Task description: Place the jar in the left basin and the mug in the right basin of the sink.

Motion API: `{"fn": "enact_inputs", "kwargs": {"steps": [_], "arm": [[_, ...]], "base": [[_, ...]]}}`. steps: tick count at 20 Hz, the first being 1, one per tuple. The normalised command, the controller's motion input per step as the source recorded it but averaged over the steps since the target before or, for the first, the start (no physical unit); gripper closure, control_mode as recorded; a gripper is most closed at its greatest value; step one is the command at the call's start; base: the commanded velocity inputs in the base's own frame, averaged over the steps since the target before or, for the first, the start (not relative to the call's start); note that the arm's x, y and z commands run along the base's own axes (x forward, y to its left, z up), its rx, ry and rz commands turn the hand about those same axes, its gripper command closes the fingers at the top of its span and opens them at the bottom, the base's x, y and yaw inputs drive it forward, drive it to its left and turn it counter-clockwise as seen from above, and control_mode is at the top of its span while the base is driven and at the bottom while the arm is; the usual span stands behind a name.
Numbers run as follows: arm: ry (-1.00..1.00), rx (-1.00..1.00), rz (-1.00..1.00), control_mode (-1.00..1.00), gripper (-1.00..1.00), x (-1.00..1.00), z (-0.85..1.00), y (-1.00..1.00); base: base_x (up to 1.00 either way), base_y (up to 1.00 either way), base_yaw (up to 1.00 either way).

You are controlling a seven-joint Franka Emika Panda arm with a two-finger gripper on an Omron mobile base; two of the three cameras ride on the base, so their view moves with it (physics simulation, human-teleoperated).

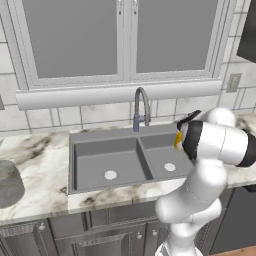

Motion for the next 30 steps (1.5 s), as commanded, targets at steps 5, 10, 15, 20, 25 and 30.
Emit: {"fn": "enact_inputs", "kwargs": {"steps": [5, 10, 15, 20, 25, 30], "arm": [[0.0, -0.01, 0.0, -1.0, 1.0, 0.0, -0.23, 0.34], [0.0, -0.01, 0.0, -1.0, 1.0, 0.07, -0.35, 0.22], [0.0, -0.02, 0.0, -1.0, 1.0, 0.12, -0.3, 0.08], [0.0, -0.03, 0.0, -1.0, 1.0, 0.13, -0.31, 0.03], [0.0, -0.01, 0.0, -1.0, 1.0, 0.13, -0.29, 0.01], [0.0, -0.01, 0.0, -1.0, 1.0, 0.14, -0.28, 0.0]], "base": [[0.0, 0.0, 0.0], [0.0, 0.0, 0.0], [0.0, 0.0, 0.0], [0.0, 0.0, 0.0], [0.0, 0.0, 0.0], [0.0, 0.0, 0.0]]}}
